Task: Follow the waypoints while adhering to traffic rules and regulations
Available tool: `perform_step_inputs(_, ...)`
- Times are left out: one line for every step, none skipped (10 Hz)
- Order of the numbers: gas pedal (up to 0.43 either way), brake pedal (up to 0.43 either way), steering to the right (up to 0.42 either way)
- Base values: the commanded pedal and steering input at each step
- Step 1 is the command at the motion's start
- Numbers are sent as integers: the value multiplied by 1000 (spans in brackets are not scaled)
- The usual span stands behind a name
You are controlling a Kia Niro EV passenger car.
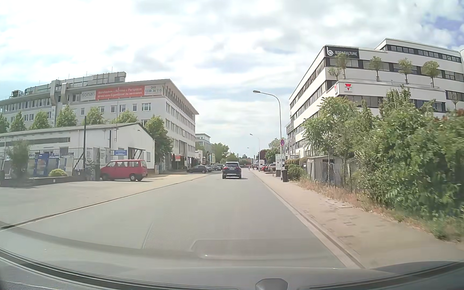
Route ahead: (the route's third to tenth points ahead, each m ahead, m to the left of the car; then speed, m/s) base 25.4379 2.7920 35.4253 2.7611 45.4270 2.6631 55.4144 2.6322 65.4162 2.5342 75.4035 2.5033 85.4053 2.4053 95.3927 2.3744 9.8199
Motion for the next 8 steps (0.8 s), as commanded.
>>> perform_step_inputs(0,24,3)
perform_step_inputs(0,24,3)
perform_step_inputs(0,24,1)
perform_step_inputs(0,24,-2)
perform_step_inputs(0,24,-7)
perform_step_inputs(0,24,-10)
perform_step_inputs(0,24,-10)
perform_step_inputs(0,24,-10)
